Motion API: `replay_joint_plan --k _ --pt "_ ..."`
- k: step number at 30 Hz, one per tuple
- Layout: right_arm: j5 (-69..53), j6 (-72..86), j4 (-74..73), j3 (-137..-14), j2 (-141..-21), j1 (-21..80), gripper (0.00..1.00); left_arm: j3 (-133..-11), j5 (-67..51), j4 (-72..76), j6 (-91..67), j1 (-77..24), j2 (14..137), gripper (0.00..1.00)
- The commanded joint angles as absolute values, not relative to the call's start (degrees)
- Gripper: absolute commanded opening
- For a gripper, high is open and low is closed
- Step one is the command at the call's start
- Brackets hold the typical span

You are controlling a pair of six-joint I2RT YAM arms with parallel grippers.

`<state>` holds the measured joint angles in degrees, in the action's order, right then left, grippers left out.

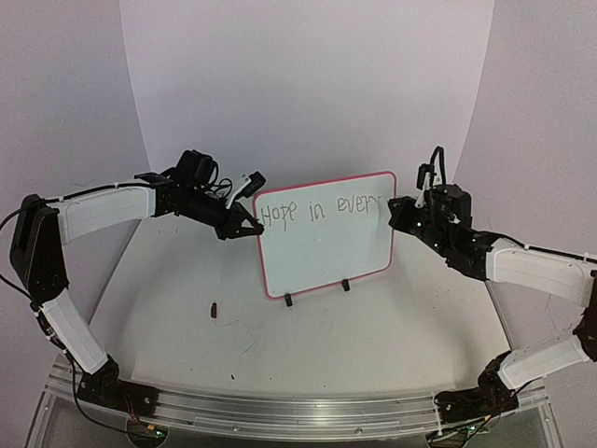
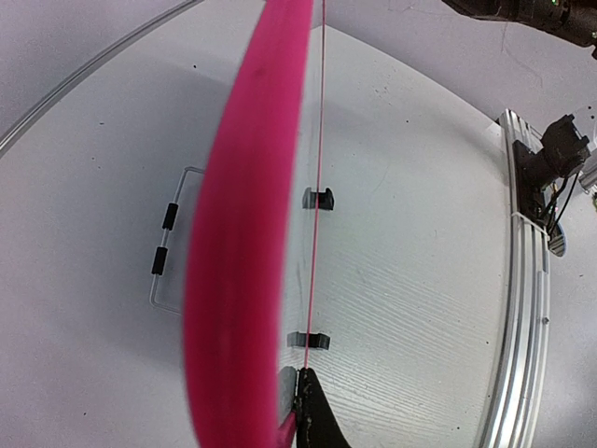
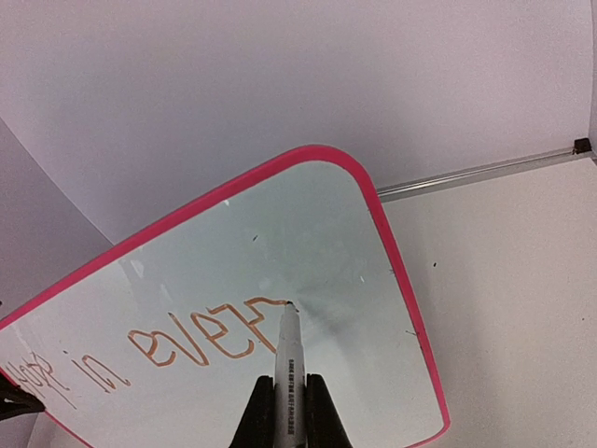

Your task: Write a sentence on the whiteboard

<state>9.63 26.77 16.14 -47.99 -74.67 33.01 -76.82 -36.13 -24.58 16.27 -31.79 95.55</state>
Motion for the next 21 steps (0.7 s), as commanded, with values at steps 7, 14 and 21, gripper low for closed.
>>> replay_joint_plan --k 7,14,21 --pt "11.84 23.87 17.31 -52.16 -76.33 32.7 0.0 -76.64 -30.85 -28.55 19.77 -32.17 95.75 0.0" --pt "12.04 23.32 17.48 -53.01 -77.8 32.7 0.0 -76.64 -30.89 -28.55 19.77 -32.17 95.83 0.0" --pt "11.38 23.67 17.48 -52.64 -78.64 32.7 0.0 -76.64 -30.77 -28.54 19.77 -32.2 95.72 0.0"
